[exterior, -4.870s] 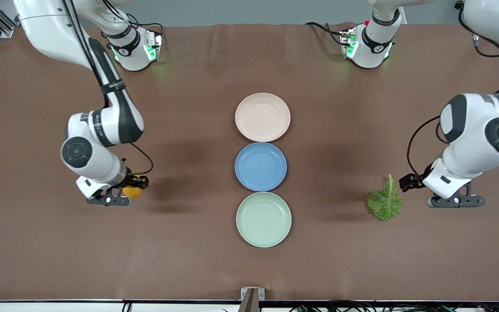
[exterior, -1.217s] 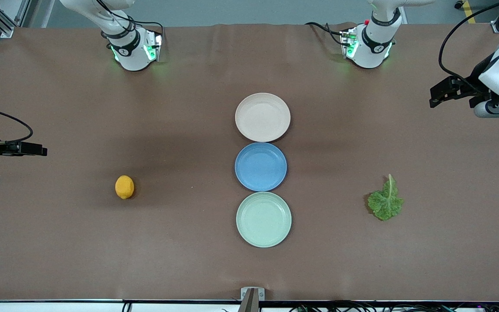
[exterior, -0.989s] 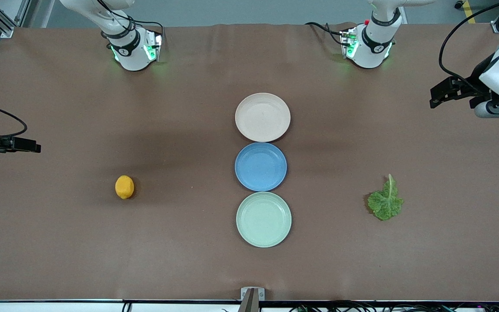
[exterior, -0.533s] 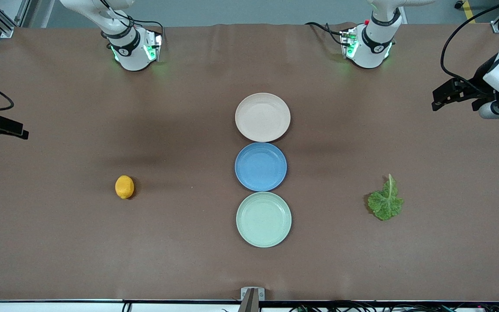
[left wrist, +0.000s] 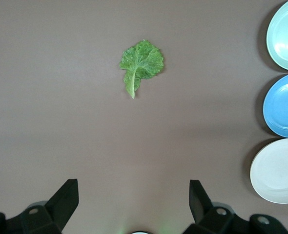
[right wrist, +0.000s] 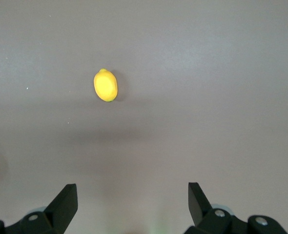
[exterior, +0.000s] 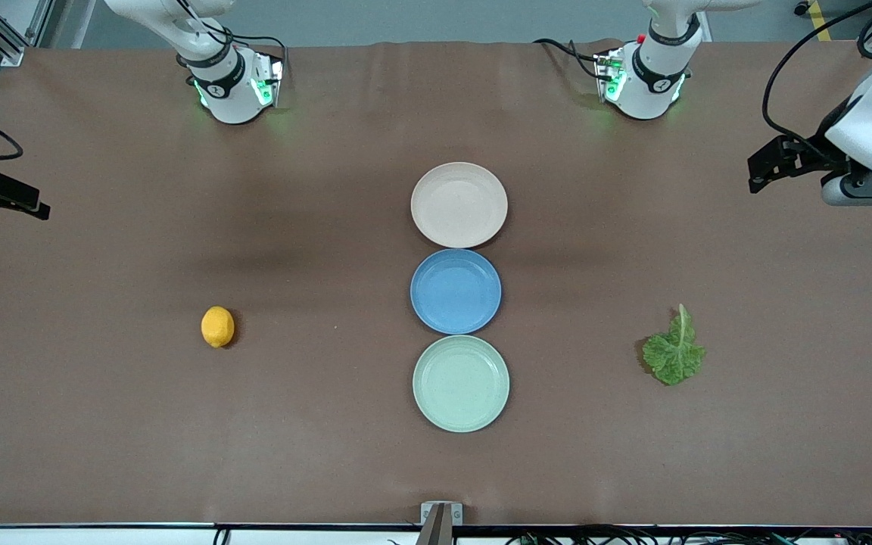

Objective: Pick lemon and lettuce from plates

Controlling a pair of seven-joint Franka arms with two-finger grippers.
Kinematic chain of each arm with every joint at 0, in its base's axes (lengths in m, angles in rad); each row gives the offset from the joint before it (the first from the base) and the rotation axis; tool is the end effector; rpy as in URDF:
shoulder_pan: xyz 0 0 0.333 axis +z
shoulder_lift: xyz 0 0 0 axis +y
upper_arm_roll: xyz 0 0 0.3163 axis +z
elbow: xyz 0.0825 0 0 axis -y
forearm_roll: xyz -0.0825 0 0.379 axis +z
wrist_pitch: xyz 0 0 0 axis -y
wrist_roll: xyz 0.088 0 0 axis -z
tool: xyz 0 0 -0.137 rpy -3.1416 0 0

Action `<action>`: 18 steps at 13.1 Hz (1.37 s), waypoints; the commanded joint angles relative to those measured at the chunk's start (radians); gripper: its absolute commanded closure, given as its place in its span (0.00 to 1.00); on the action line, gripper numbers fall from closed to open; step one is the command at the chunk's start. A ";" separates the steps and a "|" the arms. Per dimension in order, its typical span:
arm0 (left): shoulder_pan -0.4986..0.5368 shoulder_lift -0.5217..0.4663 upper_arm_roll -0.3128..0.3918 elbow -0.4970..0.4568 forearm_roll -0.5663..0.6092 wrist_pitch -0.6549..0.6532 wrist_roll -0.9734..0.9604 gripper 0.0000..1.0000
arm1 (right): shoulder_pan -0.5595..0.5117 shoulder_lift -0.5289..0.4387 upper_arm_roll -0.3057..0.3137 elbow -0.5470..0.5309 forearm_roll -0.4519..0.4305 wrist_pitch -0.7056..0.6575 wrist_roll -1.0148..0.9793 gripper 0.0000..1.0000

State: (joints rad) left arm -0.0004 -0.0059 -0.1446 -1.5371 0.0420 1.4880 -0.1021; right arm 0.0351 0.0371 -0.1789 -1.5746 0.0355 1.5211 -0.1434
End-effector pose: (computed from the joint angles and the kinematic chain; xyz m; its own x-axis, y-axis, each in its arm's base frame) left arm 0.5333 -0.0720 0.6066 0.9985 -0.0394 -0.0386 -0.0412 -0.9980 -0.0470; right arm 0.5466 -0.0724 0.5689 0.9964 0.0014 -0.0848 -0.0022 -0.9991 -0.0414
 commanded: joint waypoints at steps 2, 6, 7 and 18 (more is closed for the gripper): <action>0.010 -0.017 -0.003 -0.005 0.012 -0.002 -0.017 0.00 | -0.061 -0.088 0.076 -0.085 -0.034 0.022 0.016 0.00; 0.011 -0.017 0.000 -0.005 0.009 -0.002 -0.019 0.00 | -0.061 -0.108 0.078 -0.085 -0.034 0.014 0.016 0.00; 0.010 -0.016 0.000 -0.005 0.009 0.000 -0.019 0.00 | -0.061 -0.118 0.078 -0.085 -0.034 0.019 0.016 0.00; 0.014 -0.006 0.005 0.035 0.009 -0.002 0.025 0.00 | -0.050 -0.134 0.079 -0.081 -0.066 0.027 0.019 0.00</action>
State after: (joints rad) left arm 0.0083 -0.0068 -0.1384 -1.5184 0.0420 1.4884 -0.0973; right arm -0.0046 -0.0584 -0.1165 -1.6184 -0.0139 1.5376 -0.1427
